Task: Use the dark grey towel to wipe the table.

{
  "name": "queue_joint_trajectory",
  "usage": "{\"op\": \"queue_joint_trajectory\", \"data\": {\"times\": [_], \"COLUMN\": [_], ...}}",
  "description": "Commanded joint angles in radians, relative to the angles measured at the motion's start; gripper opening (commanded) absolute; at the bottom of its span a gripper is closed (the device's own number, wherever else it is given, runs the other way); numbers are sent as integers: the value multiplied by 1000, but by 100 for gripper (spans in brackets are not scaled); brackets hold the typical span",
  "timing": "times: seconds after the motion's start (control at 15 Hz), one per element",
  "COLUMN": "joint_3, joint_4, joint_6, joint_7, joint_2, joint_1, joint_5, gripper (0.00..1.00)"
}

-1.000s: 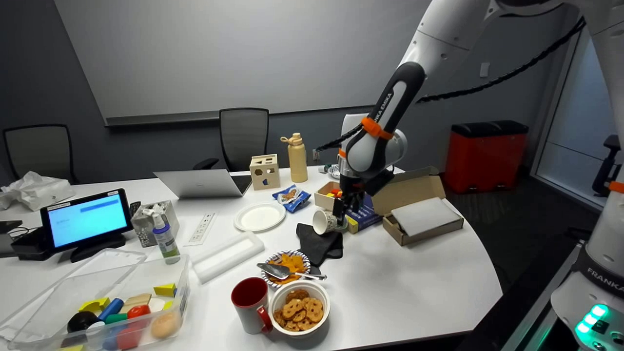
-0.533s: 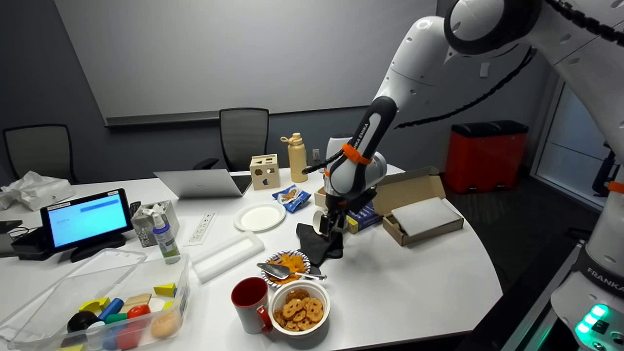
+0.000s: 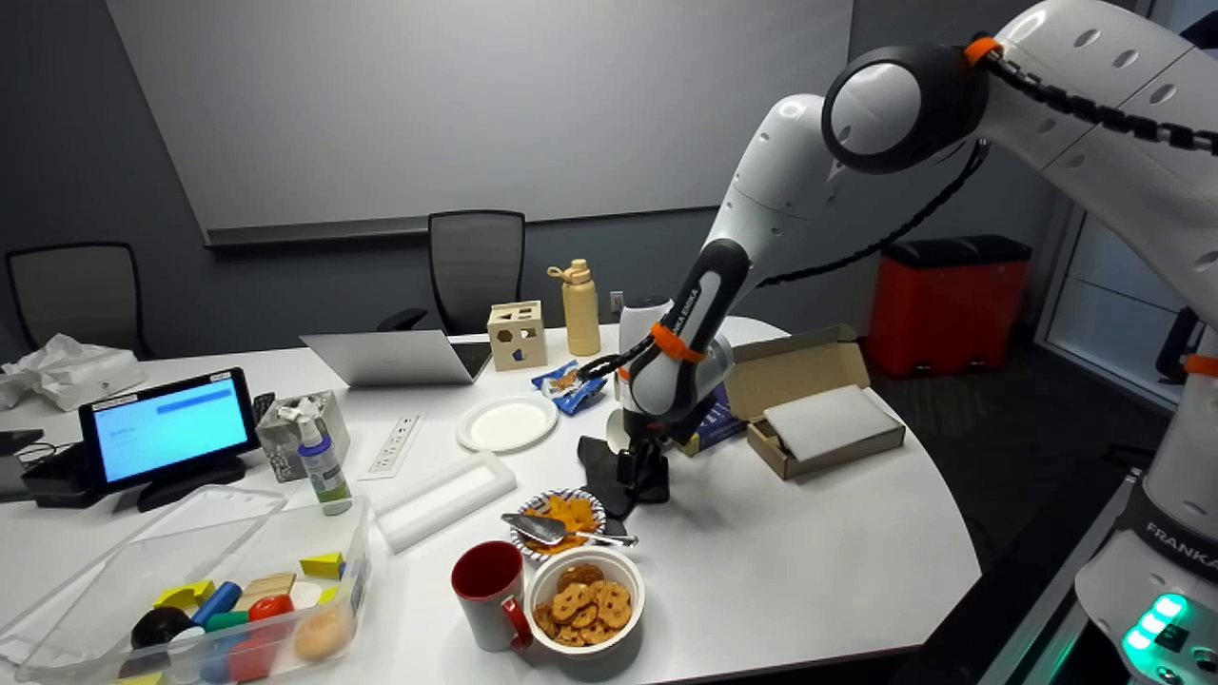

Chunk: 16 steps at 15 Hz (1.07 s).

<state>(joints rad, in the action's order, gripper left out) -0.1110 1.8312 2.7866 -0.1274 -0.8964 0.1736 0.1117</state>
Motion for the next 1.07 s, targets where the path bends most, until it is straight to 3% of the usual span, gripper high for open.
{"op": "queue_joint_trajectory", "data": {"times": [0.0, 0.6, 0.73, 1.0], "joint_3": [9, 19, 36, 52], "joint_4": [-92, -89, -75, 20], "joint_6": [-49, -130, -154, -273], "joint_7": [-20, -4, 18, 52], "joint_2": [-64, -22, -2, 96], "joint_1": [14, 31, 45, 57], "joint_5": [29, 43, 47, 45], "gripper": [75, 4, 0, 3]}}
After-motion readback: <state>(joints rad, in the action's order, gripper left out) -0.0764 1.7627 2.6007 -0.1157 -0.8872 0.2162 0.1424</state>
